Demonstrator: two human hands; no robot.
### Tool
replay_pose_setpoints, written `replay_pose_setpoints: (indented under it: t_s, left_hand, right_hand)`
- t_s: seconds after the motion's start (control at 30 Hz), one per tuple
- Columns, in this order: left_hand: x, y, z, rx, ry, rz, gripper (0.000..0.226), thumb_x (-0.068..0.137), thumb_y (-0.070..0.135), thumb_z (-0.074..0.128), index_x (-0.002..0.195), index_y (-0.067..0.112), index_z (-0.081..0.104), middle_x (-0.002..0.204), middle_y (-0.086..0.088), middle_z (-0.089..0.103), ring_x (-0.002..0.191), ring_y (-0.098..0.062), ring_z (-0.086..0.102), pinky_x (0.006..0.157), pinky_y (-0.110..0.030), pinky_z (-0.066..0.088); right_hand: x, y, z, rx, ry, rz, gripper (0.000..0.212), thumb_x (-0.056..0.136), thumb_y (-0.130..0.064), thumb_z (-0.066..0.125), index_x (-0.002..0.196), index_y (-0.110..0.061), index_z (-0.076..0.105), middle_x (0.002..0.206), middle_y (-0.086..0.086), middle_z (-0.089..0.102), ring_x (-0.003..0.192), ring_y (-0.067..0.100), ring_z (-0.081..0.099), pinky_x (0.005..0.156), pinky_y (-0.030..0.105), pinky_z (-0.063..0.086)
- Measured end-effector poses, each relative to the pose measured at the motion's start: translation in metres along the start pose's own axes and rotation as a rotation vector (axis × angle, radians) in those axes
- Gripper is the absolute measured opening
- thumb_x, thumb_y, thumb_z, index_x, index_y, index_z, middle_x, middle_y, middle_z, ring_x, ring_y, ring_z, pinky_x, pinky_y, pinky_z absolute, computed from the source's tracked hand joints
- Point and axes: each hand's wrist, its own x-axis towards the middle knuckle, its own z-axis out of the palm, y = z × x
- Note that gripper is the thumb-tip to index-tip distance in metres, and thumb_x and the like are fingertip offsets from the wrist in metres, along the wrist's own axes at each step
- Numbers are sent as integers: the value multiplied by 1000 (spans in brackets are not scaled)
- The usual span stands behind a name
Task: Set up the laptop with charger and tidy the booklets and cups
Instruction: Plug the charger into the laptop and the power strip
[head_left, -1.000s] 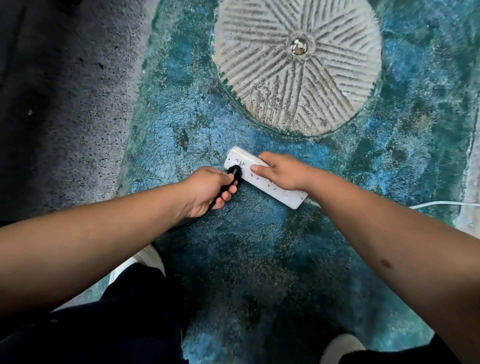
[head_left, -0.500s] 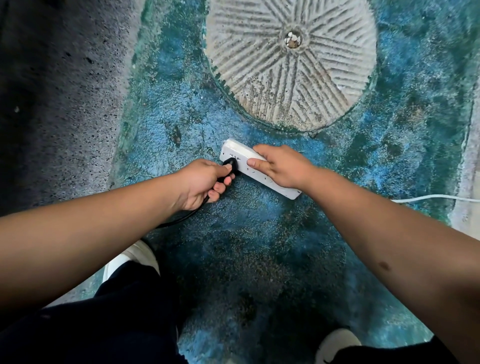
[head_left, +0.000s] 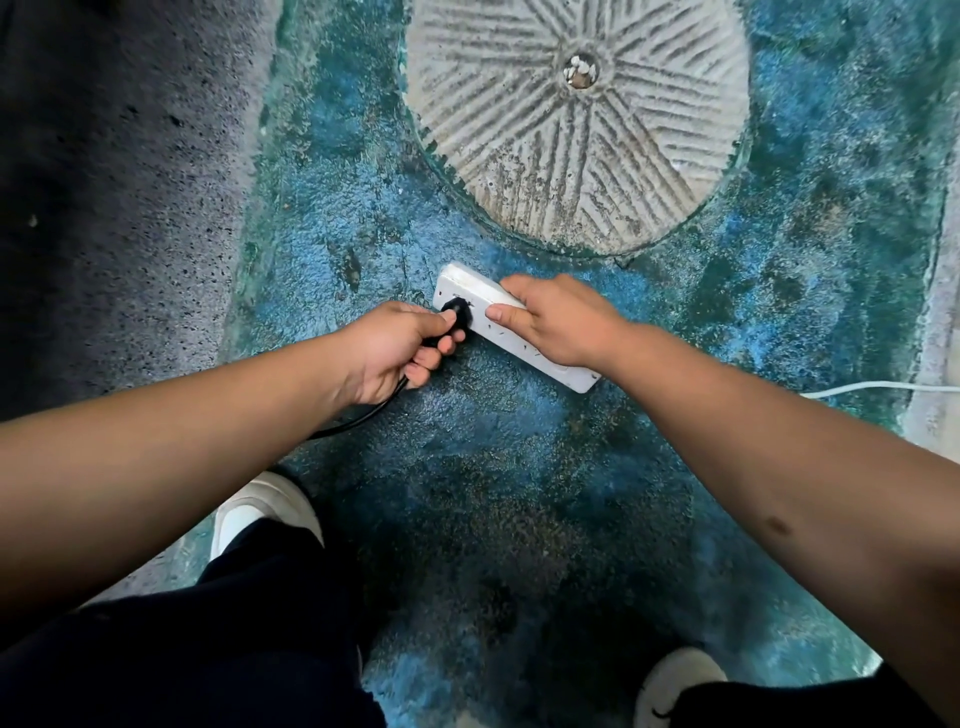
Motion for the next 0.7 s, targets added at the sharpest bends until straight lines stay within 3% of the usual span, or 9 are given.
replay_pose_setpoints:
  t_s: [0.23,0.33,0.43,0.53,0.63,0.7]
  left_hand:
    - [1,-3,-1,-32,-16,-66,19,100,15,50,94,0,60,60,0,52,38,-3,35,30,-16,30]
    - [2,1,-6,-39,-16,-59,19,100,15,51,93,0,60,60,1,52,37,-2,34,30,-15,31]
    - [3,5,-2,8,29,-56,18,99,16,53,92,1,61,58,1,56,38,-2,41,31,-15,35]
    - [6,9,7,191,107,-80,20,99,18,54,93,1,62,57,0,63,42,-6,54,36,-18,44]
    - [7,13,11,460,135,-133,22,101,23,51,98,4,62,64,-1,70,48,-9,61,47,-23,47]
    - [4,15,11,572,148,-169,21,101,24,52,96,6,62,63,1,70,44,-7,60,46,-20,46]
  right_hand:
    - [-2,-4,3,21,-33,-7,39,95,-59,40,89,-21,50,68,2,52,60,14,51,53,26,32]
    - [-1,-7,5,45,4,-18,34,96,-58,43,78,-29,46,64,-2,49,55,10,48,51,25,29]
    - [1,-4,7,87,11,-1,34,97,-55,44,84,-23,50,64,-3,50,56,10,48,51,24,26]
    - [3,4,11,202,-73,4,24,99,-48,45,89,-27,51,73,-1,57,64,15,54,55,28,36]
    - [7,9,18,239,-161,-1,30,101,-46,43,96,-19,56,84,7,62,77,23,58,68,35,46]
    - [11,9,23,209,-188,-17,34,101,-45,43,93,-15,57,80,7,60,75,23,56,66,35,45]
